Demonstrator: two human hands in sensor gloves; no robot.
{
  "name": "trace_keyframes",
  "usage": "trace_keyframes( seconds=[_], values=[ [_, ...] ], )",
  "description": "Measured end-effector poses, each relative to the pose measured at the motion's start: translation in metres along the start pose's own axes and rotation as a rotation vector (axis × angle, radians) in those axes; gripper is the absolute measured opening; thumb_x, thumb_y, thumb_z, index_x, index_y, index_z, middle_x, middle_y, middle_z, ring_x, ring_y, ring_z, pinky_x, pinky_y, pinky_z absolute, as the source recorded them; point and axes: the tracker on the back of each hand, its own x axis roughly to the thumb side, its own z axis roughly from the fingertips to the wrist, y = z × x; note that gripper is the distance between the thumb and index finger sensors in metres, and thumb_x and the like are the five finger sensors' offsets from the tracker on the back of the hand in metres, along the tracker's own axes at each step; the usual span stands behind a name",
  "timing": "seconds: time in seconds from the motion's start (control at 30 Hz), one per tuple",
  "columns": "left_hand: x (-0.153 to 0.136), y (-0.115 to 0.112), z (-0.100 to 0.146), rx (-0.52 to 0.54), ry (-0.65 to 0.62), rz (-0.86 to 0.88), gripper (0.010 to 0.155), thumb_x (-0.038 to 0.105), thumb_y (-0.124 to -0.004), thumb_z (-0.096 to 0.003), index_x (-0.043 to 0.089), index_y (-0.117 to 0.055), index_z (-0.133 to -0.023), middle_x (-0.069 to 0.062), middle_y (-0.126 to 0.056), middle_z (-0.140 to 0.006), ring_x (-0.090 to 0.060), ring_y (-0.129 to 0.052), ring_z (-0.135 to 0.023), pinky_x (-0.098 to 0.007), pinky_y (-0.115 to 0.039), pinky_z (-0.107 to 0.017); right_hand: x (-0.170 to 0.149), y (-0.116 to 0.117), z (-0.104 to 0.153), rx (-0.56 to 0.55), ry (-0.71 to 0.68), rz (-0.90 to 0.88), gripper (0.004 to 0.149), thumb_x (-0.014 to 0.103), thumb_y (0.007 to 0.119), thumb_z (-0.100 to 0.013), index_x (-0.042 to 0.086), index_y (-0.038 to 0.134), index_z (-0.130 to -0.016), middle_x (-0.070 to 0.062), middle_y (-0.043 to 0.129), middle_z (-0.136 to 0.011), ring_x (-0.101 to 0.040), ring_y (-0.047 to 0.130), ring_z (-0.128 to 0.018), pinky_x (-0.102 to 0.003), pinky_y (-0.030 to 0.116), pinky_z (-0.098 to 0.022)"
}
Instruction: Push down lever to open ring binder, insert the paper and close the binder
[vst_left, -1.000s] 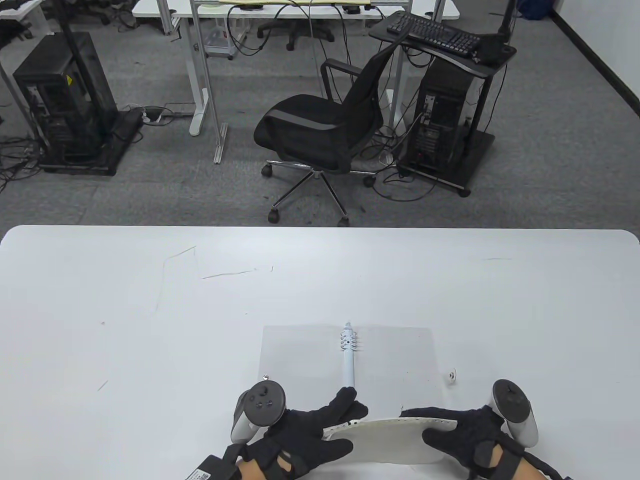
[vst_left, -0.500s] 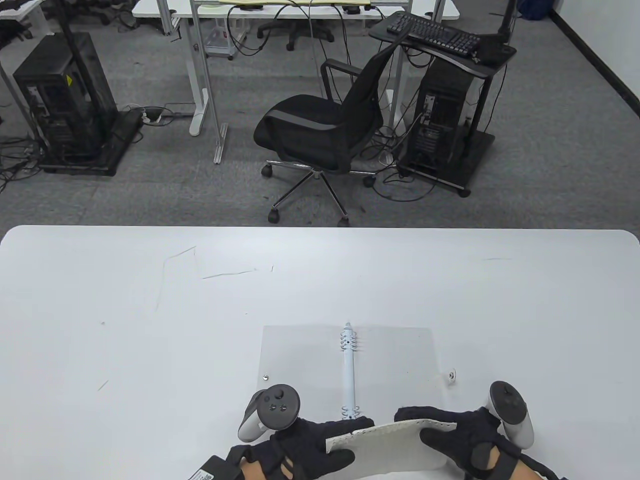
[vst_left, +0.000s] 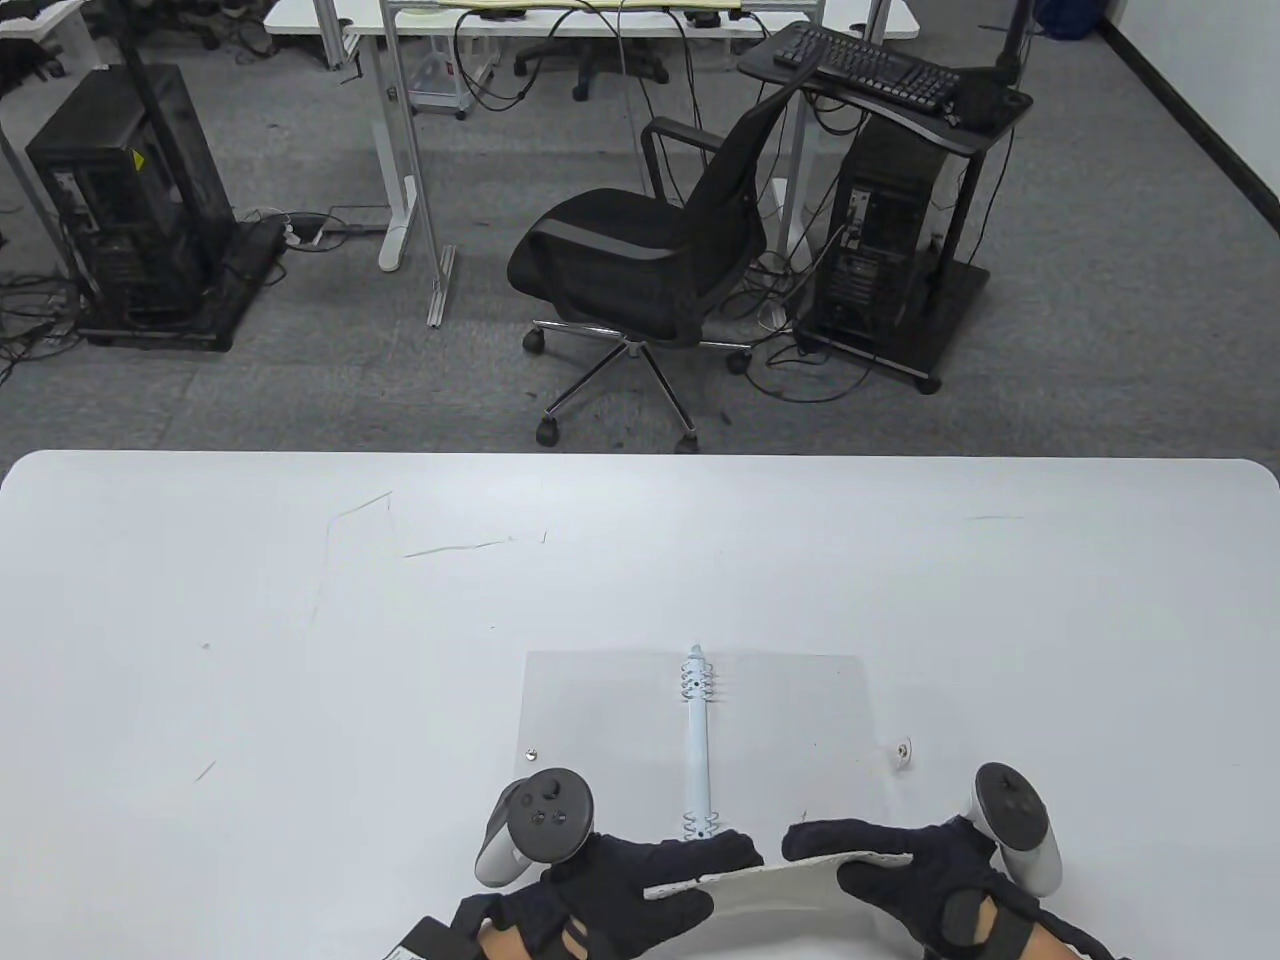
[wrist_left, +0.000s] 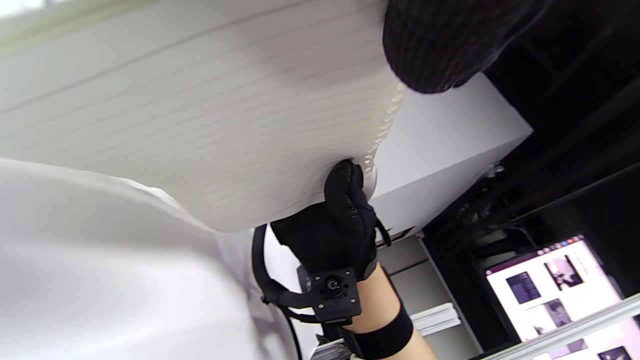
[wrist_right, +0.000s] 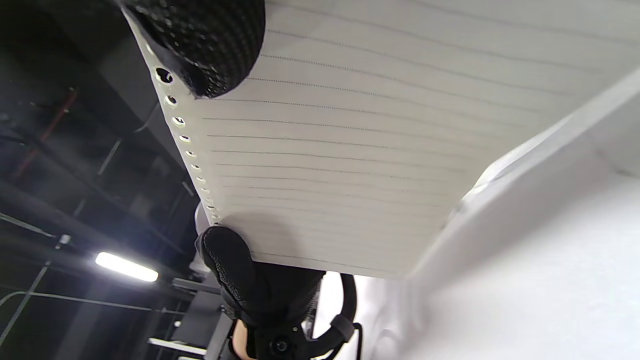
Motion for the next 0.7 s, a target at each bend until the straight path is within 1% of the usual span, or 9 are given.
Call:
trace_keyframes(
  seconds=[0.07, 0.1, 0.17, 0.23, 0.27, 0.37, 0.43, 0.6, 0.7],
  values=[
    [0.001, 0.0, 0.0, 0.005, 0.018, -0.026, 0.057, 0.051, -0.072, -0.0469, 0.039, -0.061, -0.101, 0.006, -0.072, -0.113, -0.033, -0.068, -0.109, -0.067, -0.049, -0.075, 0.001, 0.0, 0.0, -0.017, 0.001, 0.019, 0.046, 0.032, 0.081, -0.049, 0.035, 0.079, -0.095, -0.002, 0.079, -0.107, -0.039, 0.068, -0.1, -0.061, 0.054, -0.069],
    [-0.003, 0.001, 0.001, 0.005, 0.059, -0.055, 0.058, 0.052, -0.072, -0.0464, 0.039, -0.061, -0.102, 0.007, -0.071, -0.113, -0.034, -0.067, -0.11, -0.067, -0.048, -0.075, -0.002, -0.001, 0.0, -0.038, 0.015, 0.046, 0.047, 0.033, 0.081, -0.048, 0.035, 0.078, -0.095, -0.001, 0.079, -0.107, -0.039, 0.068, -0.1, -0.061, 0.054, -0.069],
    [-0.013, 0.002, 0.001, 0.003, 0.099, -0.059, 0.065, 0.055, -0.078, -0.0443, 0.038, -0.057, -0.103, 0.005, -0.068, -0.114, -0.034, -0.066, -0.11, -0.067, -0.048, -0.075, -0.007, -0.003, 0.001, -0.062, 0.039, 0.08, 0.049, 0.034, 0.082, -0.048, 0.035, 0.077, -0.096, -0.001, 0.077, -0.108, -0.039, 0.067, -0.1, -0.061, 0.053, -0.069],
    [-0.019, 0.003, 0.001, 0.006, 0.094, -0.001, 0.06, 0.054, -0.075, -0.0455, 0.038, -0.06, -0.102, 0.005, -0.072, -0.112, -0.034, -0.069, -0.108, -0.067, -0.05, -0.074, -0.009, -0.004, 0.0, -0.066, 0.051, 0.049, 0.051, 0.034, 0.083, -0.048, 0.031, 0.075, -0.098, -0.003, 0.076, -0.108, -0.039, 0.066, -0.1, -0.061, 0.053, -0.069],
    [-0.02, 0.003, 0.0, 0.01, 0.094, 0.025, 0.061, 0.054, -0.076, -0.0454, 0.038, -0.061, -0.102, 0.005, -0.073, -0.112, -0.034, -0.07, -0.108, -0.067, -0.05, -0.074, -0.009, -0.004, 0.0, -0.066, 0.051, 0.043, 0.052, 0.034, 0.084, -0.048, 0.03, 0.074, -0.099, -0.003, 0.076, -0.108, -0.039, 0.066, -0.1, -0.061, 0.053, -0.069],
    [-0.015, 0.002, 0.0, 0.029, 0.065, 0.036, 0.06, 0.055, -0.078, -0.0448, 0.038, -0.063, -0.101, 0.005, -0.076, -0.11, -0.033, -0.073, -0.107, -0.066, -0.052, -0.074, -0.006, -0.003, 0.0, -0.055, 0.04, 0.069, 0.053, 0.035, 0.084, -0.048, 0.029, 0.074, -0.099, -0.002, 0.077, -0.108, -0.039, 0.066, -0.1, -0.061, 0.053, -0.069],
    [-0.012, 0.001, 0.0, 0.027, 0.054, 0.023, 0.059, 0.055, -0.078, -0.0449, 0.038, -0.065, -0.1, 0.006, -0.077, -0.11, -0.033, -0.073, -0.106, -0.066, -0.052, -0.074, -0.004, -0.002, 0.0, -0.046, 0.026, 0.039, 0.051, 0.034, 0.083, -0.048, 0.029, 0.075, -0.098, -0.002, 0.077, -0.108, -0.039, 0.066, -0.101, -0.061, 0.053, -0.069],
    [-0.023, 0.001, 0.0, 0.012, 0.145, -0.016, 0.058, 0.054, -0.078, -0.0451, 0.038, -0.067, -0.099, 0.005, -0.077, -0.109, -0.033, -0.074, -0.106, -0.066, -0.052, -0.073, -0.009, -0.005, 0.0, -0.063, 0.073, 0.093, 0.05, 0.035, 0.084, -0.048, 0.028, 0.076, -0.097, -0.003, 0.079, -0.106, -0.039, 0.068, -0.099, -0.061, 0.054, -0.069],
    [-0.02, 0.001, -0.001, 0.005, 0.129, 0.008, 0.057, 0.054, -0.077, -0.0457, 0.037, -0.067, -0.1, 0.004, -0.077, -0.109, -0.033, -0.074, -0.106, -0.066, -0.053, -0.073, -0.01, -0.003, 0.0, -0.05, 0.072, 0.059, 0.05, 0.034, 0.084, -0.048, 0.027, 0.077, -0.097, -0.003, 0.079, -0.106, -0.04, 0.068, -0.099, -0.061, 0.053, -0.069]
  ],
)
